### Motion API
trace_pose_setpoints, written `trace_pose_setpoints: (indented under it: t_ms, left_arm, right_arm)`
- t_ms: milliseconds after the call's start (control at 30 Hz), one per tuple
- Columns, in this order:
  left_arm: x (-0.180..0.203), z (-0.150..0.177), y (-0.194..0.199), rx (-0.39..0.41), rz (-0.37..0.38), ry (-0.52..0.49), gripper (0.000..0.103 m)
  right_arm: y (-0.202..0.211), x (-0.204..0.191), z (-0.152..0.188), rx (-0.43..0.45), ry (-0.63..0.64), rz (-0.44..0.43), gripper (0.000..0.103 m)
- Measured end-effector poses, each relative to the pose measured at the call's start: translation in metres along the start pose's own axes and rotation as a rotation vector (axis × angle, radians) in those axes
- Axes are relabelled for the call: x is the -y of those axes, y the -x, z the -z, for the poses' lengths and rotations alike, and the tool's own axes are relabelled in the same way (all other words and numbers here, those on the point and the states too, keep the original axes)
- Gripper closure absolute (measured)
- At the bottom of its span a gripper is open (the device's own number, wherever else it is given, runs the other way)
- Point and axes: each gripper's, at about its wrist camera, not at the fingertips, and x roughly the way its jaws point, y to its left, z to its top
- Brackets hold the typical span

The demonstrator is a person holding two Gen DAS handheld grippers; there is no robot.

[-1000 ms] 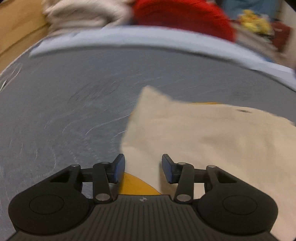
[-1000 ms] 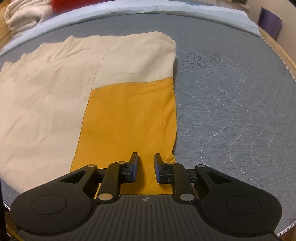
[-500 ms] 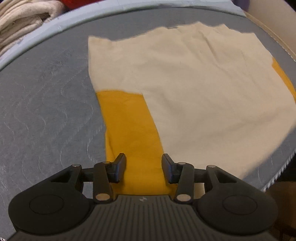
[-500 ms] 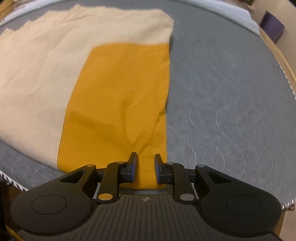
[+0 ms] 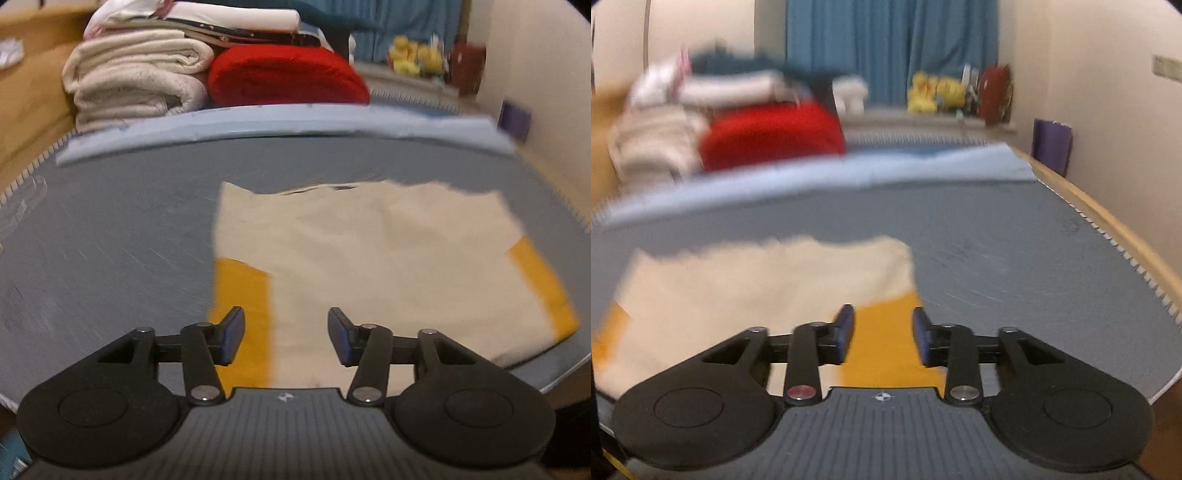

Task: Fold large clothes

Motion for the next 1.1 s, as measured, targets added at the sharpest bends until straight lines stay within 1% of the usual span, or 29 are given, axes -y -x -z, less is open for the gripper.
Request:
trace_pose_setpoints:
  t_ms: [67,100,133,167,233,267,300,333,367,400,433,500,533,567,600,667,700,800,867,1000,1100]
  left_arm:
    - [0.015,0.017,0.007,0.005,0.007,0.013,0.047]
    - [0.022,0.029,0.007,0.009,0.011,0.005,0.047]
    - [0.025,0.041,-0.002,0.009,0.021,-0.006,0.047]
    - [0.027,0.055,-0.011,-0.007,0.030,-0.018,0.049]
    - [0.034,0.074,-0.021,-0.051,0.021,-0.023,0.056]
    - [0.033,0.075,-0.026,-0.057,0.026,-0.010,0.056]
    - [0.024,0.073,-0.038,-0.055,0.035,0.006,0.056]
    - [0.019,0.069,-0.041,-0.046,0.052,0.038,0.056]
    - [0.014,0.067,-0.044,-0.044,0.068,0.072,0.056]
    - [0.010,0.069,-0.050,-0.053,0.078,0.101,0.055]
    - [0.003,0.070,-0.056,-0.083,0.092,0.146,0.052]
    - [-0.012,0.077,-0.070,-0.160,0.120,0.237,0.051]
    - [-0.017,0.081,-0.074,-0.191,0.125,0.282,0.051]
    - [-0.023,0.083,-0.080,-0.212,0.127,0.322,0.051]
    - [-0.030,0.087,-0.086,-0.226,0.132,0.353,0.051]
    - [-0.041,0.091,-0.092,-0.252,0.148,0.436,0.045]
    - [-0.046,0.093,-0.093,-0.257,0.153,0.467,0.044]
    - [-0.061,0.096,-0.096,-0.251,0.152,0.575,0.040]
    - [-0.072,0.100,-0.101,-0.236,0.157,0.666,0.039]
    - [-0.093,0.112,-0.102,-0.191,0.167,0.878,0.039]
    - [-0.105,0.115,-0.099,-0.147,0.142,0.974,0.039]
  right_arm:
    - [0.019,-0.015,0.021,0.049,-0.045,-0.032,0.060]
    - [0.022,-0.022,0.033,0.045,-0.038,-0.043,0.060]
    - [0.021,-0.031,0.038,0.020,-0.002,-0.034,0.060]
    - [0.022,-0.043,0.041,0.023,0.059,-0.015,0.060]
    - [0.028,-0.061,0.039,0.129,0.156,-0.002,0.060]
    - [0.030,-0.067,0.040,0.173,0.194,-0.009,0.059]
    - [0.029,-0.070,0.041,0.192,0.213,-0.016,0.059]
    - [0.026,-0.072,0.043,0.195,0.223,-0.017,0.059]
    - [0.020,-0.071,0.044,0.181,0.229,-0.011,0.058]
    - [0.015,-0.070,0.045,0.162,0.233,-0.008,0.057]
    - [0.010,-0.069,0.045,0.145,0.233,-0.003,0.055]
    - [0.011,-0.069,0.046,0.142,0.223,0.013,0.045]
    - [0.011,-0.067,0.046,0.148,0.214,0.022,0.036]
    - [0.011,-0.067,0.046,0.152,0.206,0.027,0.031]
    - [0.011,-0.064,0.045,0.150,0.195,0.030,0.030]
    - [0.011,-0.061,0.046,0.137,0.172,0.025,0.030]
    - [0.008,-0.059,0.046,0.130,0.160,0.022,0.030]
    - [0.004,-0.057,0.047,0.124,0.143,0.021,0.030]
    - [0.002,-0.058,0.049,0.119,0.142,0.017,0.030]
    - [0.002,-0.060,0.052,0.103,0.150,0.002,0.030]
    - [-0.002,-0.060,0.052,0.086,0.145,-0.011,0.031]
